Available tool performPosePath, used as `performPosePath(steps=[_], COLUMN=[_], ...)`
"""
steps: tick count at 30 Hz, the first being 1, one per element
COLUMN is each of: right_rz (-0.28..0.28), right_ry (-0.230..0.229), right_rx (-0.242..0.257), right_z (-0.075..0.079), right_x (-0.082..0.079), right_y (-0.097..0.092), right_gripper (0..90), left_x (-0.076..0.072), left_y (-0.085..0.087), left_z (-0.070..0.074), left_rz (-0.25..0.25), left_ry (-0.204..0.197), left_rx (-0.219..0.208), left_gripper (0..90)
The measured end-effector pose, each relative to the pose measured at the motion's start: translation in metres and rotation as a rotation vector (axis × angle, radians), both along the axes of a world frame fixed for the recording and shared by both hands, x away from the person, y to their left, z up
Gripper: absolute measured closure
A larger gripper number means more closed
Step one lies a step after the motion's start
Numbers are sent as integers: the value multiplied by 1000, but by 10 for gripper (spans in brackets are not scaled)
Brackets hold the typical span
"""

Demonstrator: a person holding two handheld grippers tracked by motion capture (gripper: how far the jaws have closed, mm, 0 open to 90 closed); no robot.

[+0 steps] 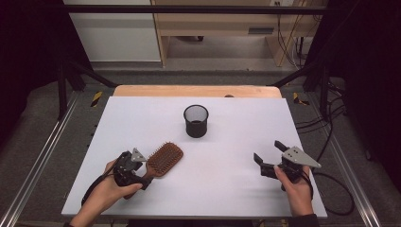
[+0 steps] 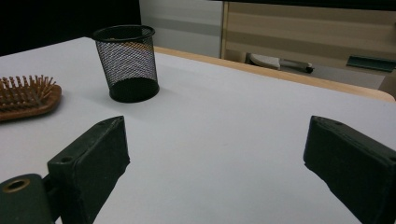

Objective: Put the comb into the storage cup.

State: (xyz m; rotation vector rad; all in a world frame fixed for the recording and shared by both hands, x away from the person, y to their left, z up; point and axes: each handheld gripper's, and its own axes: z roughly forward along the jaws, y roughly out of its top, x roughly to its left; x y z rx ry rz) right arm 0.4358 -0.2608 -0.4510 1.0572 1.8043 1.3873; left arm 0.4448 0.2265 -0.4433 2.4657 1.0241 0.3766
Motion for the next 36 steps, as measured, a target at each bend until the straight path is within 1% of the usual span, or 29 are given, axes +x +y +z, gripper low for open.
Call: performPosePath(steps=[1, 6, 7, 9, 10, 16, 17, 19, 21, 26, 27, 29, 31, 32, 33, 34, 36], right_rz=[0, 3, 3, 3, 4, 6, 6, 6, 7, 12, 12, 14, 15, 16, 16, 17, 19], right_ry=[1, 2, 3, 2, 4, 5, 5, 7, 10, 10, 10, 10, 10, 10, 12, 12, 12], right_rx=[0, 0, 0, 0, 0, -2, -2, 0, 0, -7, -7, -9, -9, -10, -9, -10, -11], right_z=[0, 0, 0, 0, 0, 0, 0, 0, 0, -1, -1, -1, -1, -1, -1, -1, -1], right_x=[0, 0, 0, 0, 0, 0, 0, 0, 0, 1, 1, 1, 1, 1, 1, 1, 0], right_y=[0, 0, 0, 0, 0, 1, 1, 1, 1, 2, 2, 2, 2, 2, 3, 3, 3], right_gripper=[67, 67, 67, 67, 67, 68, 68, 68, 68, 68, 68, 68, 68, 68, 68, 68, 68], left_x=[0, 1, 1, 2, 2, 2, 3, 4, 4, 4, 4, 3, 1, 1, 0, 0, 0], left_y=[0, -1, -1, -2, -3, -7, -8, -9, -9, -7, -7, -9, -11, -11, -12, -12, -11], left_z=[0, -2, -2, -2, -2, -4, -5, -7, -8, -10, -10, -10, -10, -10, -10, -10, -10], left_rz=[-3, -5, -5, -7, -12, -26, -28, -29, -27, -34, -33, -29, -32, -32, -50, -62, -58], left_ry=[13, 48, 48, 57, 62, 73, 77, 83, 87, 91, 90, 83, 78, 78, 71, 66, 68], left_rx=[-1, 2, 2, -2, 1, 24, 26, 45, 36, 16, 17, 37, 45, 45, 39, 41, 39], left_gripper=[281, 372, 402, 416, 448, 554, 554, 595, 616, 641, 641, 644, 664, 692, 718, 726, 727])
